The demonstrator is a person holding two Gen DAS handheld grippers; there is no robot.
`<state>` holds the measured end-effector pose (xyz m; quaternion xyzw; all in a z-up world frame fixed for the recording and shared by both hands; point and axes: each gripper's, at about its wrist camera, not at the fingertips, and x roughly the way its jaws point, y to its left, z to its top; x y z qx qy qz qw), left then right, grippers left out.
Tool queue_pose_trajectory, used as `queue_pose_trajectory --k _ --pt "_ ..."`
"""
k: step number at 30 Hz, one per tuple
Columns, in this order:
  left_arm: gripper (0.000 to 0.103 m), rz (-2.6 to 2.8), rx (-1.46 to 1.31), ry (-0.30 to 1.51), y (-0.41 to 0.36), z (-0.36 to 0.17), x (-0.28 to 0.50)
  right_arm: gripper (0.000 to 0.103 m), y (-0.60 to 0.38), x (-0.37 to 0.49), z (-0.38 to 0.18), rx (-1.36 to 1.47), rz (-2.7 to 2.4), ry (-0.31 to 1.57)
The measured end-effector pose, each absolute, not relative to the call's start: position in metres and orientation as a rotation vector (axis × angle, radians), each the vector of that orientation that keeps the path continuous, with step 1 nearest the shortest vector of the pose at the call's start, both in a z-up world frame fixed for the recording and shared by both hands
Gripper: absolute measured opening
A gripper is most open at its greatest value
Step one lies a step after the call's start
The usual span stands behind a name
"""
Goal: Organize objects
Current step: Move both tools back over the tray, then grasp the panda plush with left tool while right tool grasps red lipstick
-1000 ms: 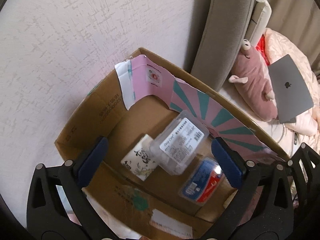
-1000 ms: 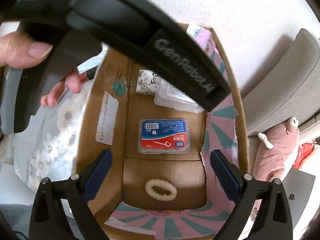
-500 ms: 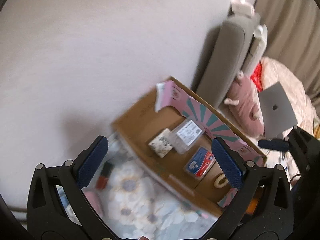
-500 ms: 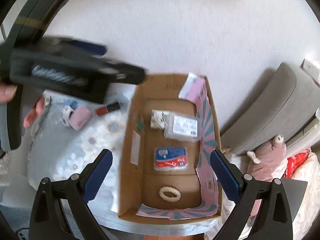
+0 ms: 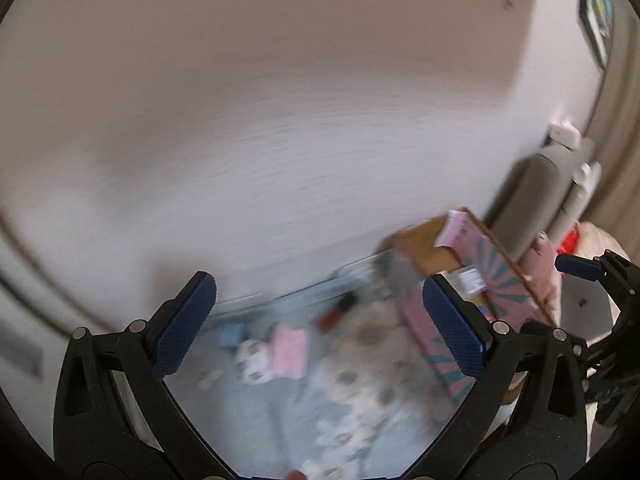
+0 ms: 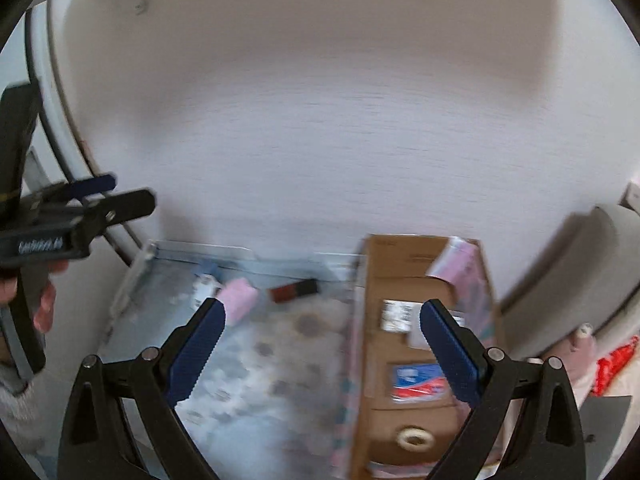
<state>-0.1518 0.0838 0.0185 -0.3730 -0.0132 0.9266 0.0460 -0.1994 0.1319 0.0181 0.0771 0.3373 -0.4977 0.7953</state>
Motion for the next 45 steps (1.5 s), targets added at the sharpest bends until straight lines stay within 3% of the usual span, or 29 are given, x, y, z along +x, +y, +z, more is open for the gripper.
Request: queue_pose_trajectory --k 8,16,26,32,37,45 --pt "0.102 2.977 -1.180 -0.186 0.023 -0.007 -0.079 0.097 0.140 -0.164 -0.017 0.125 -1.004 0.724" --pt "0.102 2.953 -1.259 -0.254 0.009 -0.036 -0.063 0.097 0.135 -0.141 -0.029 0.062 -0.933 0.792" --pt "0.102 2.789 -1.388 -0.304 -0.002 -0.072 -0.102 0.097 0.060 -0.124 -0.057 0.087 -0.895 1.021" --pt "0.102 2.641 -1.500 -0.381 -0.009 -0.125 -0.145 0.097 -0.001 -0.110 -0.104 0.115 -0.879 1.179" --pt "0.089 2.545 -1.615 -0.413 -0.012 -0.179 -0.180 0.097 -0.033 -0.106 -0.136 0.173 -0.870 1.256" --pt "0.085 2.459 -1.657 -0.550 -0.019 -0.221 -0.205 0.097 -0.056 -0.097 -0.163 0.208 -0.871 1.335"
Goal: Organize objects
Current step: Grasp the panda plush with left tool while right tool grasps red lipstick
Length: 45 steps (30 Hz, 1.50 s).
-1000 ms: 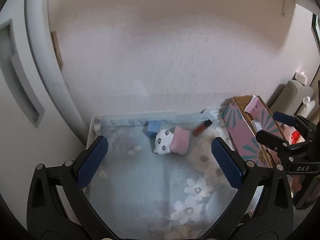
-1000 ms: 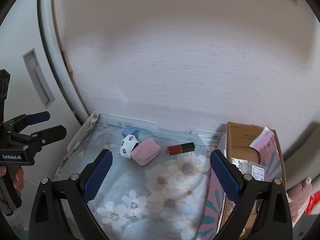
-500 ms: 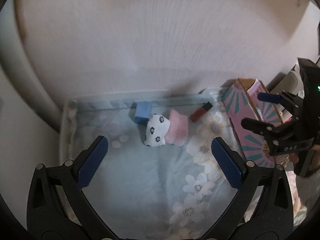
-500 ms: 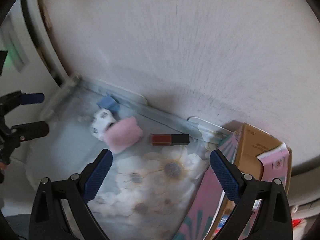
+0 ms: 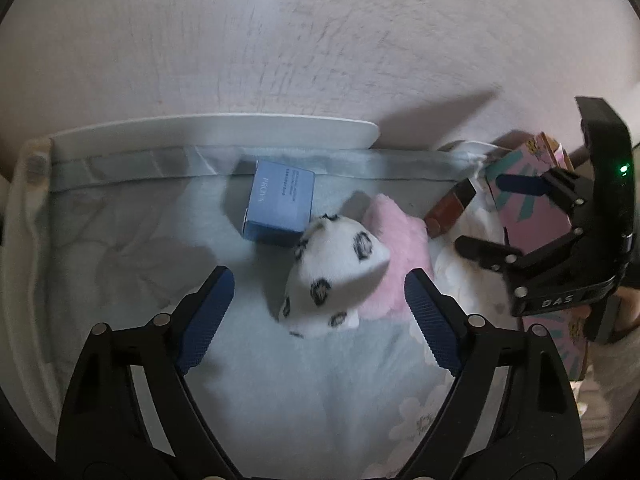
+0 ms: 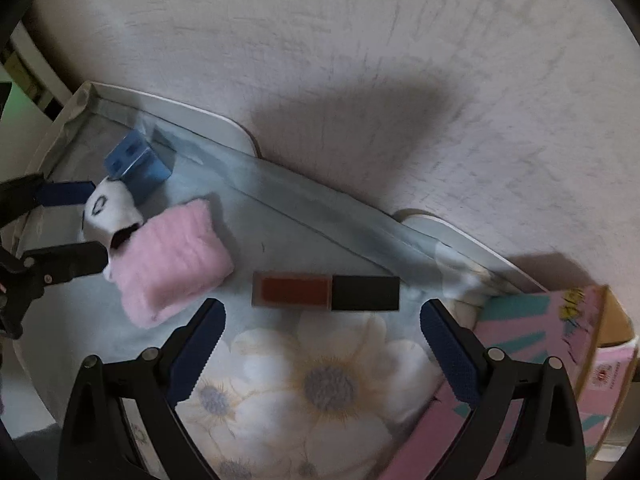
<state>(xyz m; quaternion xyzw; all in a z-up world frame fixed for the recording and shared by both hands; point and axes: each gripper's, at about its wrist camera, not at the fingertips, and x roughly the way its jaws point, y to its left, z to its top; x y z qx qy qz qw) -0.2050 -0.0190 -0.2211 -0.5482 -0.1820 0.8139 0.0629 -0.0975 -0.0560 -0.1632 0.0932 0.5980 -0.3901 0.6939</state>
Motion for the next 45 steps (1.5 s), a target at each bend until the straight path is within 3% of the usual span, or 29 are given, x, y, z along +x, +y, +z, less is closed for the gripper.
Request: queue_pose_trajectory --k 3,6,9,10,13,16,23,32,42,45 --pt "0.082 2.429 -1.651 -0.604 -0.021 -0.228 -0.210 0.097 -0.062 -0.102 -0.167 0.258 -0.870 1.327" --pt "0.070 2.377 -1.658 -0.658 -0.022 -0.236 -0.214 0.096 -0.065 -0.106 -0.169 0.292 -0.866 1.314" --pt "0.067 2.362 -1.652 -0.693 -0.024 -0.241 -0.214 0.088 -0.068 -0.111 -0.173 0.332 -0.856 1.311" --pt "0.061 2.358 -1.649 -0.699 -0.025 -0.242 -0.214 0.081 -0.069 -0.112 -0.176 0.341 -0.858 1.316" --pt "0.047 2.328 -1.643 -0.726 -0.025 -0.243 -0.215 0.080 -0.066 -0.114 -0.175 0.344 -0.863 1.305" --pt "0.042 2.330 -1.635 -0.718 -0.024 -0.244 -0.215 0.080 -0.061 -0.116 -0.174 0.335 -0.870 1.299" --pt "0.041 2.361 -1.606 -0.697 -0.028 -0.234 -0.208 0.080 -0.043 -0.120 -0.157 0.330 -0.861 1.269" --pt "0.041 2.483 -1.504 -0.680 -0.038 -0.175 -0.189 0.080 0.007 -0.126 -0.082 0.297 -0.903 1.115" --pt "0.041 2.874 -1.299 -0.406 -0.017 -0.060 -0.141 0.080 0.069 -0.146 0.023 0.180 -0.960 0.877" --pt "0.041 2.962 -1.253 -0.325 -0.003 -0.038 -0.126 0.080 0.093 -0.146 0.025 0.159 -0.963 0.831"
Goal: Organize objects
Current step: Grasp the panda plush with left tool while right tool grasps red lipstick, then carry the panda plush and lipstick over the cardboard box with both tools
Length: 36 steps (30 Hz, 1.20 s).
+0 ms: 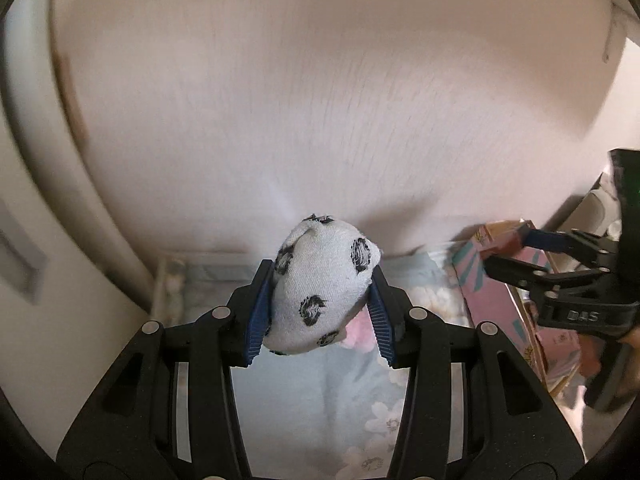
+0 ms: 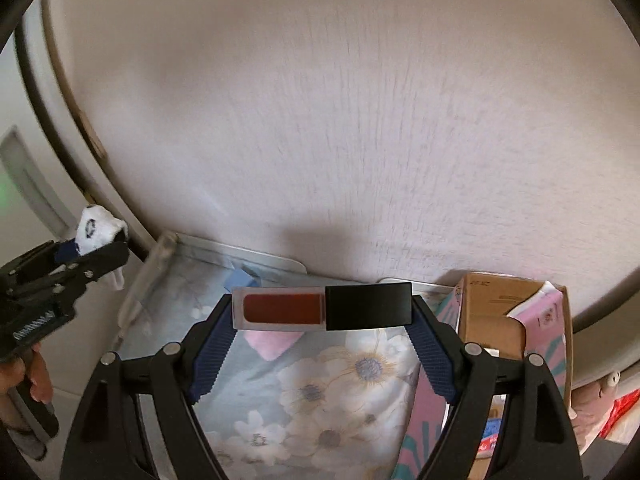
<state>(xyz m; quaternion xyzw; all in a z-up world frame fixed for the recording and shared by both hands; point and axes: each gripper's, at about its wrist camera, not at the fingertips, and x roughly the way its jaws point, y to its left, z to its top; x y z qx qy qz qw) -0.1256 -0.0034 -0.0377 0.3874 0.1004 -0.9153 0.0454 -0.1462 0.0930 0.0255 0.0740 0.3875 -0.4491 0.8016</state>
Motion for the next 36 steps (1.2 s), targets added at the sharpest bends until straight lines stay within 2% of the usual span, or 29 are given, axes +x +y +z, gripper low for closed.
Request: queue_pose_trajectory --k 5,13,26,36 --pt "0.041 -2.769 1.104 0.225 0.019 -0.022 -0.099 0.080 0.119 -0.154 0.015 0.140 -0.983 0.783" --pt "0.041 -2.768 1.132 0.218 0.035 -0.033 -0.070 0.080 0.143 -0.170 -0.005 0.145 -0.998 0.771" --pt "0.041 -2.831 1.090 0.203 0.043 -0.019 -0.053 0.080 0.173 -0.179 0.005 0.101 -0.997 0.750" --pt "0.041 -2.920 1.122 0.154 0.071 -0.013 -0.060 0.080 0.171 -0.221 0.016 0.141 -1.082 0.719"
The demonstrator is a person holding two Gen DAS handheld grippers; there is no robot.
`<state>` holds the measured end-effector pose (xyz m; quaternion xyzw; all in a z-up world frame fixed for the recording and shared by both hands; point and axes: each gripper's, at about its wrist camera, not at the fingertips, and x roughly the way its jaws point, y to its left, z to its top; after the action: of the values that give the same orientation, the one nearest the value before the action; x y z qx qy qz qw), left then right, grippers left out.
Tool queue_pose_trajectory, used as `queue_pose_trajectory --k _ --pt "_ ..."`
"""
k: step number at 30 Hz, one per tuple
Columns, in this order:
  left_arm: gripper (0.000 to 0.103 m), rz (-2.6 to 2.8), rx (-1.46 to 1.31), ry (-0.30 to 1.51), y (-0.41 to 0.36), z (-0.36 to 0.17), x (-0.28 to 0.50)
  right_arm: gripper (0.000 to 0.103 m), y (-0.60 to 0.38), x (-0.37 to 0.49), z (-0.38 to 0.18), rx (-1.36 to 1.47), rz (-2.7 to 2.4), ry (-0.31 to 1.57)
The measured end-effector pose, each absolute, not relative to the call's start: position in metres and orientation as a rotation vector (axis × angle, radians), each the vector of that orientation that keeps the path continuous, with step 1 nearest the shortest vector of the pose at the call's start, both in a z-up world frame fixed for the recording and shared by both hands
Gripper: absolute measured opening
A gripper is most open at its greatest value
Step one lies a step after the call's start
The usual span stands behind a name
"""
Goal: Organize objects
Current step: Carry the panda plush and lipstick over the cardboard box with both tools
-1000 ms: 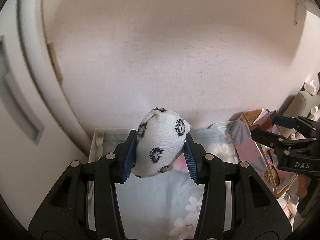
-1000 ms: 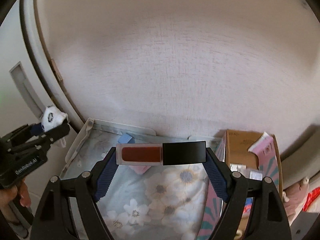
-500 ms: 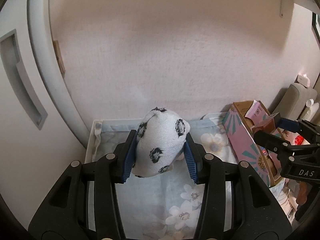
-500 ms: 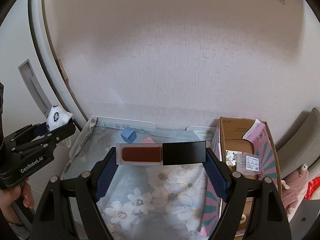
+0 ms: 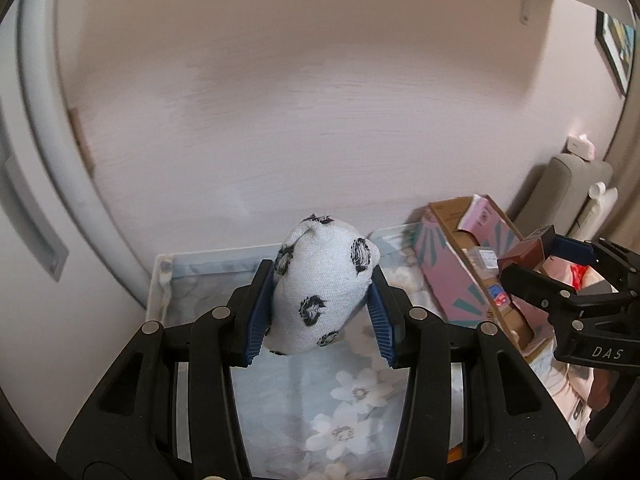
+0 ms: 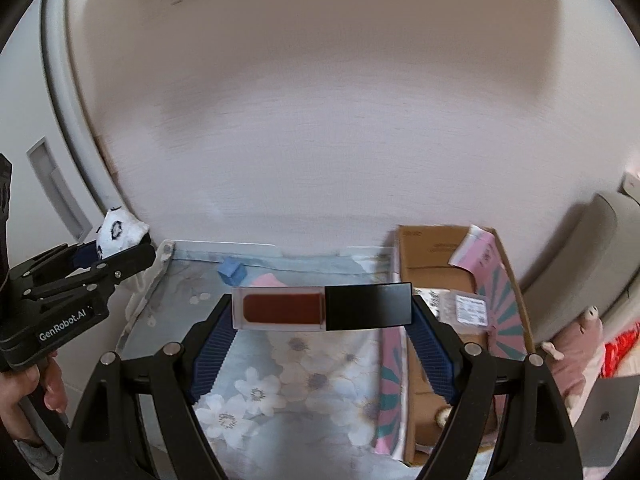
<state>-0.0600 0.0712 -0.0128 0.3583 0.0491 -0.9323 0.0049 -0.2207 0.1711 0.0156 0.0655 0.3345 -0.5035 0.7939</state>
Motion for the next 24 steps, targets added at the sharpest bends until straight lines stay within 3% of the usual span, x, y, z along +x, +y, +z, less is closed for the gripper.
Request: queue_pose_trajectory --k 15,24 --pt "0.041 -3.142 1.287 0.025 0.184 -0.012 -0.125 0.080 0.145 -0.315 0.031 0.204 -1.265 0.742" --pt "0.041 -3.215 1.512 -0.083 0.271 -0.038 -0.198 0.080 0.091 -0.349 0.018 0.267 -1.290 0.844"
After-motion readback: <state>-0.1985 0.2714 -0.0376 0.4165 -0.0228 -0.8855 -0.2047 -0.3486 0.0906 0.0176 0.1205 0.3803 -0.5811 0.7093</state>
